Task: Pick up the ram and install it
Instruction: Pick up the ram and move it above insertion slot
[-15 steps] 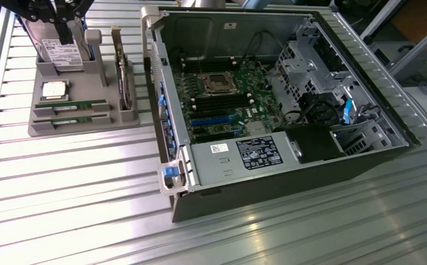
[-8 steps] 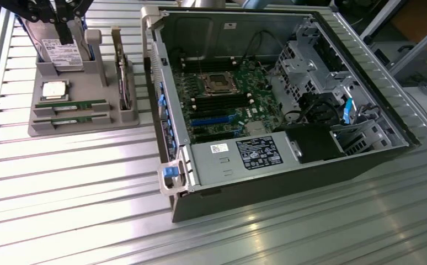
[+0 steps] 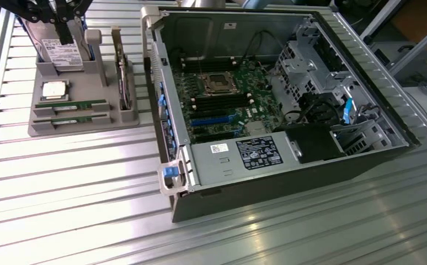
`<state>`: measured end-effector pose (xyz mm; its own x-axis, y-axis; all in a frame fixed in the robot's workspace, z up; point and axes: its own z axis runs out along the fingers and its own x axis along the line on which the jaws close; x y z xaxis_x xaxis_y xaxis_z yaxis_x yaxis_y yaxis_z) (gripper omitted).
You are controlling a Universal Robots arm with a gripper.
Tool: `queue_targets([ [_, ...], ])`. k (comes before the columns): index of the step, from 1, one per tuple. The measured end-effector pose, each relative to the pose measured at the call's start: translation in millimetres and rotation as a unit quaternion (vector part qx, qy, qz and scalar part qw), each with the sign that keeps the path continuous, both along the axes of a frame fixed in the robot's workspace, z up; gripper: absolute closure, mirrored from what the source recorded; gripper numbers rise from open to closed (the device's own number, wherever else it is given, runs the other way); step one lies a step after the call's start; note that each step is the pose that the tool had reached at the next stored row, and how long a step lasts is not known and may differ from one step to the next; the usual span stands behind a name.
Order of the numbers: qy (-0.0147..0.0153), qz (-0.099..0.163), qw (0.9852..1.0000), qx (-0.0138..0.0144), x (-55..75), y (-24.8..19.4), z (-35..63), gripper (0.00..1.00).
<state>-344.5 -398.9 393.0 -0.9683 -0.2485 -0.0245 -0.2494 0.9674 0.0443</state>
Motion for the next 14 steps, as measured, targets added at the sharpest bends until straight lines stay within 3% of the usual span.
queue_targets([
  [14, 0.0000, 0.031, 0.9995, 0.0000, 0.0, 0.0, 0.0, 0.89],
])
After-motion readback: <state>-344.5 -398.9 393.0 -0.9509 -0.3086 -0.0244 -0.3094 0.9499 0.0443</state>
